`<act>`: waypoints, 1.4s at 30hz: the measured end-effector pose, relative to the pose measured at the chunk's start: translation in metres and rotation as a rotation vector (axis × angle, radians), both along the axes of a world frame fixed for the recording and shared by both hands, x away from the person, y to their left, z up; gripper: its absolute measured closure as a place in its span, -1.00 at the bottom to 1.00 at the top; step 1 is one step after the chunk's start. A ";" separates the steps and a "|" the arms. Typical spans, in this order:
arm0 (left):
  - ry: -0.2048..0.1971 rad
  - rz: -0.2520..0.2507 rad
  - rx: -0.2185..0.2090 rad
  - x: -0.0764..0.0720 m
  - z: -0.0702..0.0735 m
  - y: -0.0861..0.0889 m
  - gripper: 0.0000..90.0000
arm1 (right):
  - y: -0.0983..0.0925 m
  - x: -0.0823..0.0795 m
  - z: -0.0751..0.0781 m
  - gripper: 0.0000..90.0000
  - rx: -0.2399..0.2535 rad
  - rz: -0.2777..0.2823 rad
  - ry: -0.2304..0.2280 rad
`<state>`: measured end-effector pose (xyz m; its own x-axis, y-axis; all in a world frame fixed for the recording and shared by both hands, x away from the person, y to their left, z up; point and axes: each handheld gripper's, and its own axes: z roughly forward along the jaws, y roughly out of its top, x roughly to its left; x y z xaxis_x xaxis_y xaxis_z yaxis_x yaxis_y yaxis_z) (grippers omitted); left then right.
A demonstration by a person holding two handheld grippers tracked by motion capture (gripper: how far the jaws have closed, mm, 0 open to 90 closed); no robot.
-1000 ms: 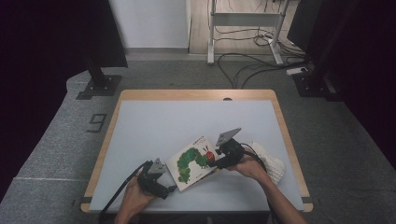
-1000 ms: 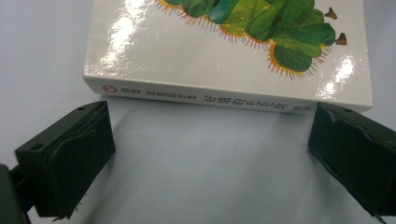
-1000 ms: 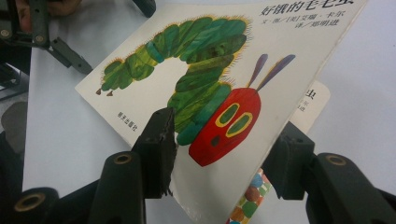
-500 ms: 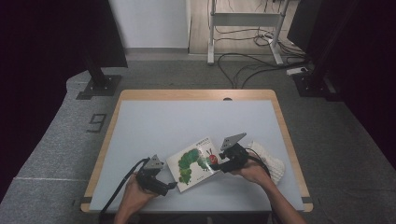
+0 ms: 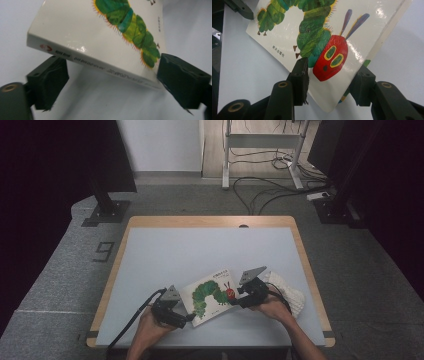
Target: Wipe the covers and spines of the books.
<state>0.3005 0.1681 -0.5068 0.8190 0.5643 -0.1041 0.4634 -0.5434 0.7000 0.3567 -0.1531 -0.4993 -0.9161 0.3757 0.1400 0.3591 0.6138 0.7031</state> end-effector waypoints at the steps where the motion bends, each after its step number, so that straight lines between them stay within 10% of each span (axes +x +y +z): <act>1: -0.004 0.003 -0.002 0.000 0.001 0.000 -0.70 | 0.000 0.000 0.000 0.18 0.004 0.000 0.001; 26: -0.001 0.009 -0.031 0.000 0.013 0.003 -0.31 | 0.004 0.027 0.000 -0.41 0.049 -0.102 0.059; 42: 0.030 -0.043 -0.060 0.009 0.035 0.009 0.20 | 0.006 0.032 0.012 0.02 0.120 -0.122 0.085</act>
<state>0.3094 0.1774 -0.4717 0.8381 0.5211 -0.1616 0.4620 -0.5205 0.7180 0.3889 -0.1476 -0.4868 -0.8478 0.4588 0.2659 0.4871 0.4756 0.7325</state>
